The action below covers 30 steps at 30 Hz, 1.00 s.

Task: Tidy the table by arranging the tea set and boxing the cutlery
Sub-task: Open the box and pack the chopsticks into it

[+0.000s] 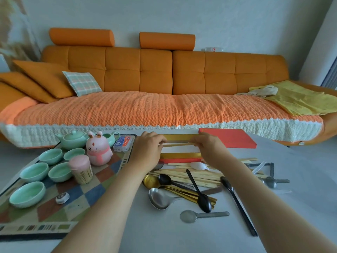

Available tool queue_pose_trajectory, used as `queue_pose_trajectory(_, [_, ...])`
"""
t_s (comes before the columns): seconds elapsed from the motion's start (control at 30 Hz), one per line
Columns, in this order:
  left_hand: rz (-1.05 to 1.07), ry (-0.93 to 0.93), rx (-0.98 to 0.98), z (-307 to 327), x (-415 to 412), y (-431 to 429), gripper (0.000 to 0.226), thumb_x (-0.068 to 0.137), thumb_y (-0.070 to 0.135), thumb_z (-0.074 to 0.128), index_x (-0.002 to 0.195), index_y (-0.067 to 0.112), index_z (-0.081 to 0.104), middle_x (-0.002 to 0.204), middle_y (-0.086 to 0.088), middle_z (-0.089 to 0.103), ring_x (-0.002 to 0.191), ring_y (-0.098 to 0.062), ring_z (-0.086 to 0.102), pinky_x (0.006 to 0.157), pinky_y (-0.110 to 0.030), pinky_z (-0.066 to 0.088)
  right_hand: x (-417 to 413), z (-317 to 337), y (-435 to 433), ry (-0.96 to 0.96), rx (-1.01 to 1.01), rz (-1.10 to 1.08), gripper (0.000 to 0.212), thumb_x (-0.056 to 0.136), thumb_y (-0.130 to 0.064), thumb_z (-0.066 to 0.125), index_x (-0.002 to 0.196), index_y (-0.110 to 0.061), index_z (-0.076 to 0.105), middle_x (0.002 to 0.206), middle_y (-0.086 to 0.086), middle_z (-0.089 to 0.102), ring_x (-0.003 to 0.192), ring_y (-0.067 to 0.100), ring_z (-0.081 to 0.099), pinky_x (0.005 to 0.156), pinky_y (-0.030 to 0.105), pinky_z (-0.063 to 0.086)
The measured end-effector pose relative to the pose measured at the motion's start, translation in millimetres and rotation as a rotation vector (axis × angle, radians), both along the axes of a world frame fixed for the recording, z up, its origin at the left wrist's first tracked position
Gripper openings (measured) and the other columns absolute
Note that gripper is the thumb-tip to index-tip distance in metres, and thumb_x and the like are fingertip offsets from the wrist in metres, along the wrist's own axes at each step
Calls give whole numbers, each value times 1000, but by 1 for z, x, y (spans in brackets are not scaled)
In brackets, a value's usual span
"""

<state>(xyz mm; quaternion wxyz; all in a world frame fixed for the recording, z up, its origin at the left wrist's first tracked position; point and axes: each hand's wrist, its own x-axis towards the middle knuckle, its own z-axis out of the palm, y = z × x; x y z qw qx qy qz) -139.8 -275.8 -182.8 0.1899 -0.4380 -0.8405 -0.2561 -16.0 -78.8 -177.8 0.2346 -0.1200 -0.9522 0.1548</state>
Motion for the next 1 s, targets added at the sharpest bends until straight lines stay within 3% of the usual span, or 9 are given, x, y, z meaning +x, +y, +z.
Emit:
queue_pose_trajectory(0.1, [-9, -27, -80, -11, -3, -3, 35, 97, 22, 55, 132, 25, 58, 126, 6, 57, 118, -19, 46, 99, -35, 37, -10, -2, 5, -15, 10, -102, 43, 91, 11, 46, 111, -14, 74, 101, 10, 66, 93, 30, 61, 75, 31, 47])
queue_pose_trajectory(0.27, [-104, -242, -312, -17, 3, 0, 51, 101, 39, 45, 150, 27, 36, 151, 6, 41, 138, -18, 37, 112, -38, 29, -22, -9, 4, -263, -119, -195, 53, 90, 11, 40, 121, -20, 68, 111, 1, 68, 98, 15, 63, 83, 23, 52])
queue_pose_trajectory(0.5, [-57, -213, -445, -19, 1, 8, 50, 100, 46, 40, 147, 28, 38, 142, 0, 52, 127, -24, 46, 105, -41, 34, -9, -5, -3, -343, -193, -50, 33, 97, -27, 40, 114, -31, 68, 113, -9, 65, 93, 12, 58, 85, 31, 47])
queue_pose_trajectory(0.63, [-32, -181, -461, -19, 4, 10, 55, 99, 48, 41, 150, 29, 31, 146, 0, 48, 133, -25, 40, 112, -44, 25, 5, -5, -4, -385, -161, -37, 33, 95, -34, 43, 117, -34, 66, 103, -14, 64, 93, 10, 57, 104, 39, 37])
queue_pose_trajectory(0.77, [-54, -99, -395, -13, 12, 16, 57, 99, 46, 44, 151, 28, 29, 154, 4, 36, 142, -21, 26, 117, -43, 17, 14, -6, 13, -117, -120, -51, 29, 92, -19, 52, 114, -30, 67, 116, -10, 60, 103, 15, 58, 94, 34, 47])
queue_pose_trajectory(0.87, [-138, -110, -325, -7, 24, 24, 55, 100, 40, 47, 151, 28, 30, 153, 4, 37, 141, -20, 28, 115, -41, 24, 28, 2, 22, 17, -51, -93, 21, 90, -12, 54, 102, -25, 66, 100, -6, 60, 86, 11, 57, 75, 26, 46])
queue_pose_trajectory(0.93, [-176, -125, -283, -6, 34, 30, 52, 100, 36, 48, 149, 28, 34, 147, 4, 42, 138, -18, 32, 111, -38, 32, 41, 3, 28, -120, -27, -157, 18, 88, -16, 54, 101, -26, 59, 99, -6, 60, 83, 10, 56, 73, 26, 45])
queue_pose_trajectory(1.0, [-210, -120, -243, -4, 44, 36, 44, 99, 32, 49, 143, 28, 42, 138, 6, 47, 131, -15, 38, 100, -32, 39, 51, 0, 32, -340, 23, -227, 18, 86, -28, 56, 104, -30, 57, 104, -8, 61, 89, 12, 58, 82, 33, 49])
